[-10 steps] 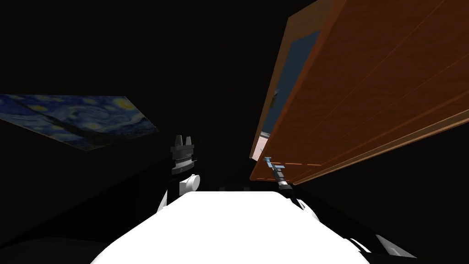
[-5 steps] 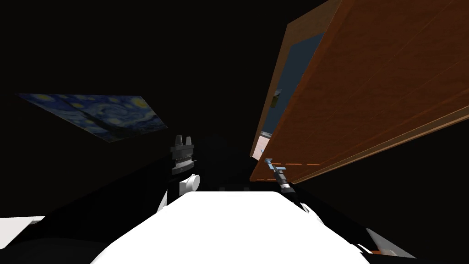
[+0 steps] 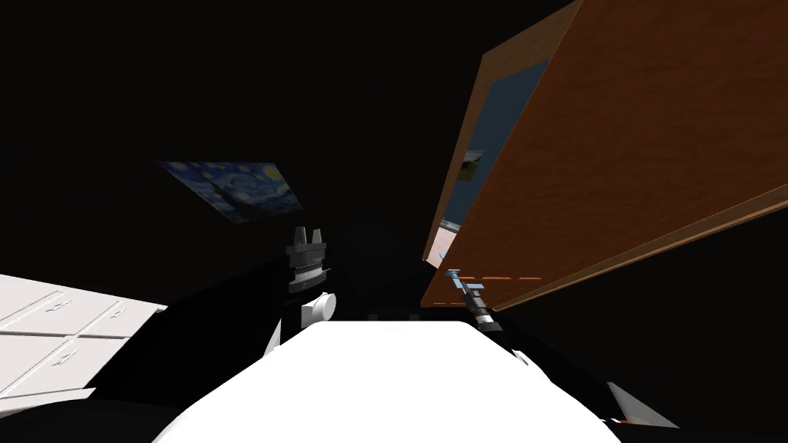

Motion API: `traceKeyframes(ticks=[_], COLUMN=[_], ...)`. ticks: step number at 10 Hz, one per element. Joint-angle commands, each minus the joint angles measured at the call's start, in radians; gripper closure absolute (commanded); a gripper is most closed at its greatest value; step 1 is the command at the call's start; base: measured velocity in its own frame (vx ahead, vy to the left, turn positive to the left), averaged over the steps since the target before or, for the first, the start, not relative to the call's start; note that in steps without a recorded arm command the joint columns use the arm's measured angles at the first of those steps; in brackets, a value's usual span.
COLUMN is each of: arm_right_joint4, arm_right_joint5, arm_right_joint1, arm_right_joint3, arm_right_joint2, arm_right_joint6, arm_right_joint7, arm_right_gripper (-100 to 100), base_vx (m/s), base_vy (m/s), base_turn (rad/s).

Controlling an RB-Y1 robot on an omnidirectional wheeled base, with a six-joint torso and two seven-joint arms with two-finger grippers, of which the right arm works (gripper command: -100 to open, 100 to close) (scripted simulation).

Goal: Pull the door open

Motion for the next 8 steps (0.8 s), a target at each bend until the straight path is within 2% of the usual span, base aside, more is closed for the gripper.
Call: traceKeyframes(ticks=[1, 3, 4, 5, 8], arm_right_joint4=[0.010, 0.021, 0.023, 0.036, 0.051], arm_right_joint5=[0.001, 0.001, 0.002, 0.002, 0.000], arm_right_joint1=[0.009, 0.020, 0.013, 0.021, 0.031], arm_right_joint3=[0.005, 0.010, 0.010, 0.015, 0.018], arm_right_joint2=[-0.006, -0.014, -0.010, -0.012, -0.018], arm_right_joint6=[-0.025, -0.053, -0.045, -0.066, -0.095], arm_right_joint7=[-0.007, -0.016, -0.013, -0.016, -0.020], arm_right_gripper=[100, 100, 100, 100, 100], base_vx=[-0.207, -0.203, -0.092, -0.125, -0.198], base_vy=[-0.074, -0.077, -0.032, -0.054, -0.063], base_turn=[0.182, 0.163, 0.036, 0.205, 0.158])
